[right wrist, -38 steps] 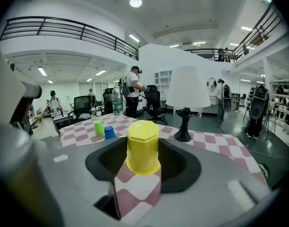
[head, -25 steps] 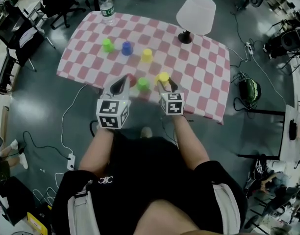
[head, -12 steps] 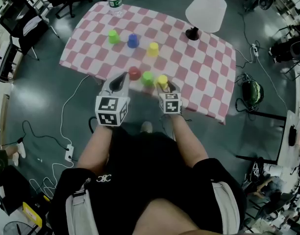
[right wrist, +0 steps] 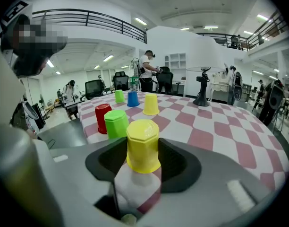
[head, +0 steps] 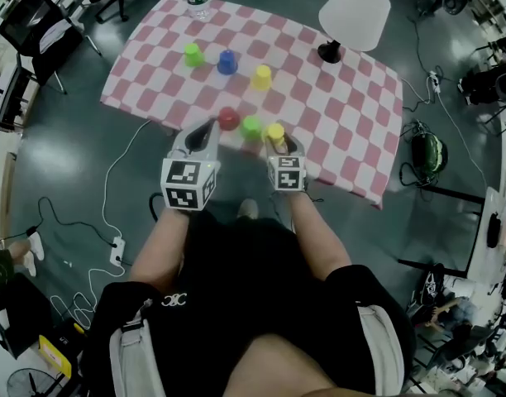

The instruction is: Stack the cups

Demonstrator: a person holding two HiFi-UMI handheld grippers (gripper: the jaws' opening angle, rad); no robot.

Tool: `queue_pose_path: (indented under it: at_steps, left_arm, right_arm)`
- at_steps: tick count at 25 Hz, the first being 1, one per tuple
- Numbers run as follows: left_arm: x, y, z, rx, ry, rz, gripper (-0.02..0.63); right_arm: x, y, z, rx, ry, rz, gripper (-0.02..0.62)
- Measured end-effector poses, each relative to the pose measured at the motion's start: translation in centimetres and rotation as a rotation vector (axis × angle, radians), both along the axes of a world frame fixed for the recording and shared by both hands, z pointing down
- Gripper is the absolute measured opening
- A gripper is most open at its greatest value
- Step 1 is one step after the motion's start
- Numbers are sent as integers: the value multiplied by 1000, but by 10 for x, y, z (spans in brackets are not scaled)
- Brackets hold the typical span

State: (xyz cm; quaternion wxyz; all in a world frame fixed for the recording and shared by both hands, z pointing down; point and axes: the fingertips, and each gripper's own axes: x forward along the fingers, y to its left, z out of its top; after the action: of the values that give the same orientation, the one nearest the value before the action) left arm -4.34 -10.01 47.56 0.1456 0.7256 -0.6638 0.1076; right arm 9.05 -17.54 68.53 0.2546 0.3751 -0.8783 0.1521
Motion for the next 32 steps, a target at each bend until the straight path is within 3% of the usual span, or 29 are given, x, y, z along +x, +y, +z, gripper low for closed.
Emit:
queue_pose_path:
  at_steps: [11, 17, 22, 24, 26, 27, 32]
  left_arm:
    - [-3, -15, -4, 21, 10, 25, -2]
    - [-1, -31, -9, 48, 19, 58, -2]
    - [2, -41, -24, 84, 25, 105, -2]
    - [4, -46, -32, 105, 25, 128, -2]
    - [6, -52, -39, 120, 26, 154, -2]
    - [6, -54, -42, 126, 26, 169, -2]
    - [4, -65, -51, 140, 23, 238, -2]
  right_arm:
    - [0, 2, -38, 27, -112, 16, 227]
    - [2, -20, -121, 184, -220, 75, 227]
    - [13, -37, -207, 361, -276, 202, 220]
    - [19, -41, -231, 412, -276, 263, 155]
    - [25, -43, -251, 454, -272, 316, 20]
    - [26, -42, -260, 471, -275, 334, -3]
    - [17, -34, -286, 516, -282, 371, -3]
